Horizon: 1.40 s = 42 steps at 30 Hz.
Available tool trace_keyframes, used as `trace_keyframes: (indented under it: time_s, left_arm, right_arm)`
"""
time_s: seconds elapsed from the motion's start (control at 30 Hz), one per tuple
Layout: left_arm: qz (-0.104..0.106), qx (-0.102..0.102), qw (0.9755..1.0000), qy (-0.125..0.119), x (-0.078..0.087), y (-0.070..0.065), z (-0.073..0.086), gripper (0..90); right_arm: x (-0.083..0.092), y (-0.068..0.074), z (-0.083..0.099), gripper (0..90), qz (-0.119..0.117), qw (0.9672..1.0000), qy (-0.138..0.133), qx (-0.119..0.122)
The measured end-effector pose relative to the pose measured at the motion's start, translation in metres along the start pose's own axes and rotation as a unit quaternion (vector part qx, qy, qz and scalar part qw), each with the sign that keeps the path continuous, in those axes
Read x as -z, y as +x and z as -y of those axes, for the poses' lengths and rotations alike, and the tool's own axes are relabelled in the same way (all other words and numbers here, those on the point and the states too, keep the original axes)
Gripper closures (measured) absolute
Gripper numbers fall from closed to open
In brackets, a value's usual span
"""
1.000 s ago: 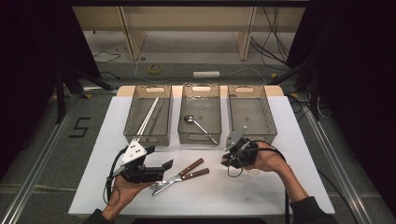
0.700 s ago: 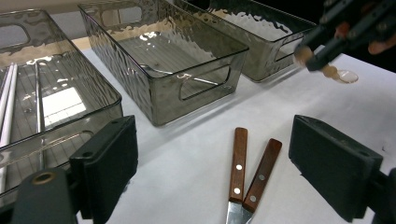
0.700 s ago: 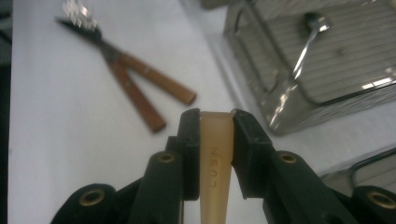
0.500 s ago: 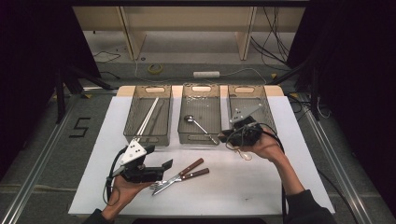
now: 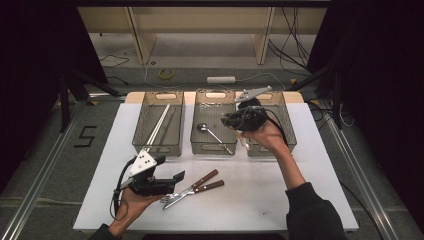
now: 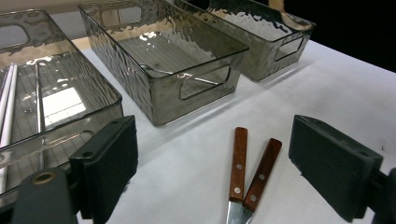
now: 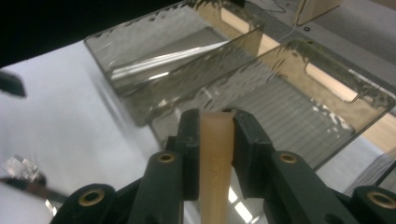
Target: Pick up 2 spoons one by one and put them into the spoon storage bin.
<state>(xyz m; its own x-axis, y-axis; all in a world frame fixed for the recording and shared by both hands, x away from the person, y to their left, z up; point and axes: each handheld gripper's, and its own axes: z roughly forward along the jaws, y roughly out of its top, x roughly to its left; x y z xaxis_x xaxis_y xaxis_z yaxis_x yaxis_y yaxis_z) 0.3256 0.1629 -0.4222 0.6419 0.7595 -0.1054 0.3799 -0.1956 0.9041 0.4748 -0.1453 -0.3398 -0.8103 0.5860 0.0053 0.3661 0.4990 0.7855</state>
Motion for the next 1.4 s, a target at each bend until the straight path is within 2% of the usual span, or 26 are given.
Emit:
trace_keyframes:
  time_s: [0.27, 0.57, 0.83, 1.17, 1.4]
  left_arm:
    - [0.002, -0.001, 1.0, -0.001, 0.0, 0.0, 0.0, 15.2]
    - [0.005, 0.001, 1.0, -0.003, 0.001, 0.0, 0.0, 15.2]
    - [0.005, -0.001, 1.0, -0.003, 0.001, 0.0, 0.0, 15.2]
    - [0.007, -0.003, 1.0, -0.002, 0.0, -0.001, 0.0, 15.2]
    - [0.008, -0.005, 1.0, 0.0, 0.001, -0.002, 0.0, 15.2]
  right_arm:
    - [-0.023, -0.005, -0.025, 74.6, 0.03, 0.9993, -0.015, -0.017]
    - [-0.049, -0.01, -0.038, 74.5, 0.062, 0.9973, -0.019, -0.033]
    - [-0.069, -0.014, -0.034, 74.4, 0.084, 0.9952, -0.015, -0.048]
    - [-0.082, -0.016, -0.029, 74.2, 0.091, 0.994, -0.012, -0.06]
    - [-0.089, -0.017, -0.024, 74.1, 0.094, 0.9938, -0.003, -0.059]
